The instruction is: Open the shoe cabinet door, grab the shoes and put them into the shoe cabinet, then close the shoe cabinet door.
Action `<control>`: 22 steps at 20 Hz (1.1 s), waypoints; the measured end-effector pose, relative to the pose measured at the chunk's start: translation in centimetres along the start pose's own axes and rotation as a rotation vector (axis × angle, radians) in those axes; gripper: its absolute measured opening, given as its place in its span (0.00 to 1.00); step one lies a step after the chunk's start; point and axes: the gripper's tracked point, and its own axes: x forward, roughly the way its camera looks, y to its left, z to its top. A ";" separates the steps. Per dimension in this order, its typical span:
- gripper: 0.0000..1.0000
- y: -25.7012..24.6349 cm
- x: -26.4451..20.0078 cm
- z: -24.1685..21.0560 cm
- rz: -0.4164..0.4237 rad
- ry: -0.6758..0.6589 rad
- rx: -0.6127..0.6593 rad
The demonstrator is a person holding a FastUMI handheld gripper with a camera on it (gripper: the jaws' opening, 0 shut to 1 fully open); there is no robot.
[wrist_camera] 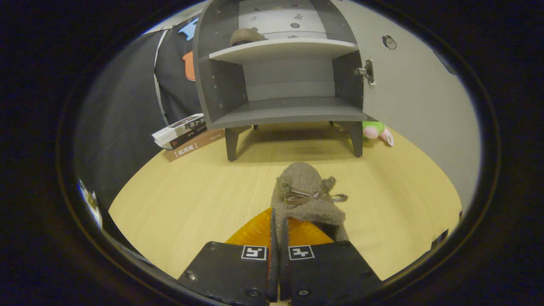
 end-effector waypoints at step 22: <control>0.06 5.5 -17.7 38.1 -0.065 -0.493 -0.173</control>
